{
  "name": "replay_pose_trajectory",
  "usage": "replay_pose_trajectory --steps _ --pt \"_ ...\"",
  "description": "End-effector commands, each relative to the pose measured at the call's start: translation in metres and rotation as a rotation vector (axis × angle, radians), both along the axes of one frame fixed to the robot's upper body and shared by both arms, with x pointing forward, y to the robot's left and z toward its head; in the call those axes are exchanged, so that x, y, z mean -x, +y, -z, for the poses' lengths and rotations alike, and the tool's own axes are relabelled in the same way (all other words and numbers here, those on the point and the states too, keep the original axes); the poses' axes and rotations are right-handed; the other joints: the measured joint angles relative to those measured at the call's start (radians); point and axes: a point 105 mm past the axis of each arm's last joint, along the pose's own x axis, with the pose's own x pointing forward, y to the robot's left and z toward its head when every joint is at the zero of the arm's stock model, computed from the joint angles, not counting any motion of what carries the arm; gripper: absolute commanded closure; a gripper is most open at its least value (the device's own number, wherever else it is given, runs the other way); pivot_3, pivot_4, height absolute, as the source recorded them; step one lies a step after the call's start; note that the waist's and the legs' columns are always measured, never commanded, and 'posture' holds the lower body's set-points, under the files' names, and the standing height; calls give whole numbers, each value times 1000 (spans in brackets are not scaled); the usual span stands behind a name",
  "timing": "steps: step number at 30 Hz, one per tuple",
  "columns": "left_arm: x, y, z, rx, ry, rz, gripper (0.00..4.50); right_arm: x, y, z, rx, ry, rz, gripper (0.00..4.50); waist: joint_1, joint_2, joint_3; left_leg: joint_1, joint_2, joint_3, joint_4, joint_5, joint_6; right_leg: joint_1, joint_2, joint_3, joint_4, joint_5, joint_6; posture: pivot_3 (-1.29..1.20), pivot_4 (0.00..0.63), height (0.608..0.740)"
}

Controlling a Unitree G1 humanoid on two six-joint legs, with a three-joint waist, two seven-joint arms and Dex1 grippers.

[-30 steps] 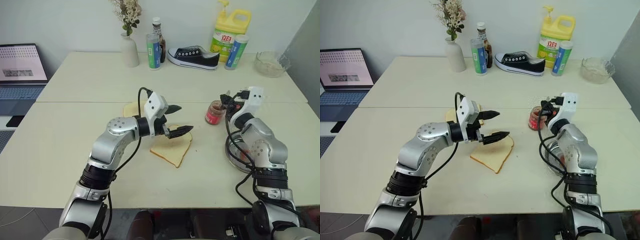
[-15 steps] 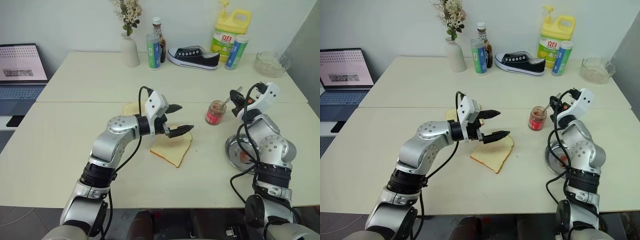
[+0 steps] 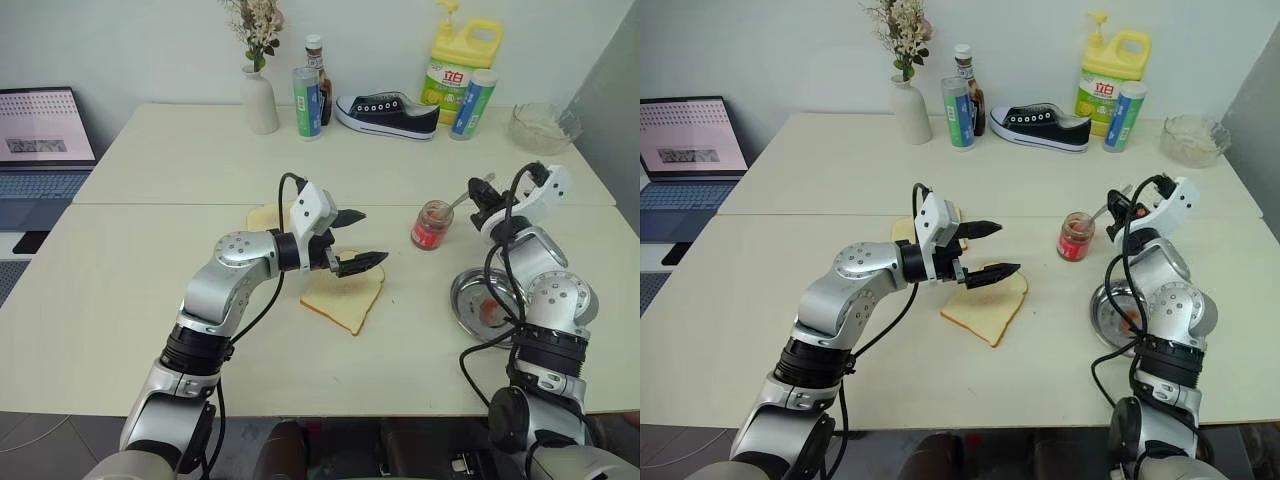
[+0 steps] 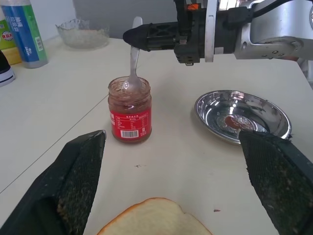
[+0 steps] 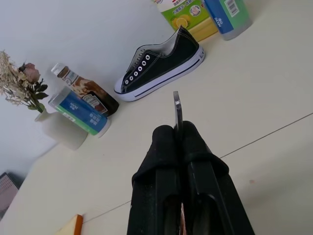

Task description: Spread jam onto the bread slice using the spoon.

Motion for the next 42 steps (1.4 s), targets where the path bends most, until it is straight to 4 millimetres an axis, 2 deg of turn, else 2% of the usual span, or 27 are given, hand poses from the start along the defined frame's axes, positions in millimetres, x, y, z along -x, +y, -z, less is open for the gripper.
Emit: replay_pose_trajectory --steps 1,14,19,28,30,36,42 --pt "1 -2 -14 13 -60 18 0 5 -1 -23 -70 -75 2 4484 0 0 0 0 0 0 0 0 0 0 0 0 0 0 0 0 150 740" --pt "0 -3 -15 12 -65 25 0 6 -12 -26 -235 -74 33 4484 -1 0 0 0 0 0 0 0 0 0 0 0 0 0 0 0 150 740" --pt "0 -3 -15 11 -68 28 0 5 -12 -26 -225 -74 35 4484 -1 0 0 0 0 0 0 0 0 0 0 0 0 0 0 0 150 740" --pt "1 -3 -15 8 -70 30 0 6 18 -31 115 -114 -35 4484 -2 0 0 0 0 0 0 0 0 0 0 0 0 0 0 0 150 740" --pt "1 -3 -15 9 -71 30 0 5 20 -31 146 -118 -34 4484 -2 0 0 0 0 0 0 0 0 -1 0 0 0 0 0 0 150 740" --pt "2 -2 -15 12 -69 24 0 5 26 -29 393 -154 -37 4484 -1 0 0 0 0 0 0 0 0 -1 0 0 -1 0 0 0 150 740" --pt "2 -2 -15 15 -69 21 0 4 32 -22 506 -169 -44 4484 -1 0 0 0 0 0 0 0 0 -1 0 0 0 0 0 0 150 740"
